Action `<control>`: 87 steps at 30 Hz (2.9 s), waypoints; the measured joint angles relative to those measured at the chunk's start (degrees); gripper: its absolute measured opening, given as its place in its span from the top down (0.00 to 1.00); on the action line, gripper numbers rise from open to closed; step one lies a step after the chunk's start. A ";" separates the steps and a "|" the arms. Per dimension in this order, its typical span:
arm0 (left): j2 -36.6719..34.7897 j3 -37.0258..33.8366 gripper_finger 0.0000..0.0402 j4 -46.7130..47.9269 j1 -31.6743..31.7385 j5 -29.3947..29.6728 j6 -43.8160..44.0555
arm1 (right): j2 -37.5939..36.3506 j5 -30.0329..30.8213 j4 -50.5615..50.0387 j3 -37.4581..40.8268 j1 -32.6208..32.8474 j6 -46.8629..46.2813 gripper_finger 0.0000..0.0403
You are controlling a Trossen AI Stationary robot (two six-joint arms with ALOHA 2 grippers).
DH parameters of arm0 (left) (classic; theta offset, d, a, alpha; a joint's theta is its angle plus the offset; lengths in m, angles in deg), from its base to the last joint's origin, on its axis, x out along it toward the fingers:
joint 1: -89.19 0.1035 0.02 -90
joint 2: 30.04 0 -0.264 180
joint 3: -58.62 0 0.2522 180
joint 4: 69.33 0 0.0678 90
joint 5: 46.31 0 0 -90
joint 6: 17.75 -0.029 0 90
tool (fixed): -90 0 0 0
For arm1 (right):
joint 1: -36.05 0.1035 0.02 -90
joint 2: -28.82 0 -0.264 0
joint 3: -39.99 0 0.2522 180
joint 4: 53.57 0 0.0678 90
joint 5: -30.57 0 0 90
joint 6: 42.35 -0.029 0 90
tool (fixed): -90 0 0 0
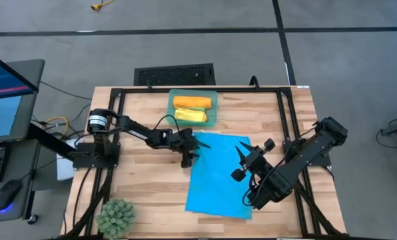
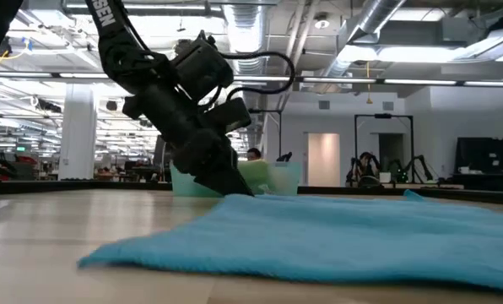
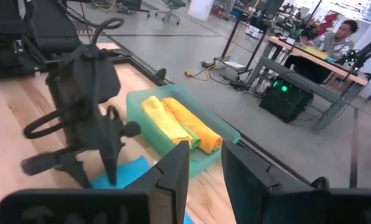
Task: Roll microfiber towels into tight, uniform cylinder then place into a basket
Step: Fold the blue towel
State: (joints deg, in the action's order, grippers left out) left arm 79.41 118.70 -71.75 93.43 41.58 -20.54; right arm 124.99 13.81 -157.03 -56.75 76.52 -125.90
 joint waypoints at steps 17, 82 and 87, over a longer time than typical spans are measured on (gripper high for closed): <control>-6.90 -0.51 0.55 10.51 -1.43 0.22 2.51 | 0.01 -2.50 -0.02 0.00 -0.09 0.07 0.71; -13.46 15.21 0.55 31.66 -41.09 15.12 10.15 | 4.51 -26.94 17.86 0.81 16.65 8.78 0.71; -13.46 15.28 0.55 29.50 -40.96 15.21 10.51 | 4.51 -27.02 20.48 0.79 17.16 8.98 0.71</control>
State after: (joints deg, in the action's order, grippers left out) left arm 65.95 133.98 -42.24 52.46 56.79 -10.03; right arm 129.50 -13.21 -136.55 -55.97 93.68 -116.91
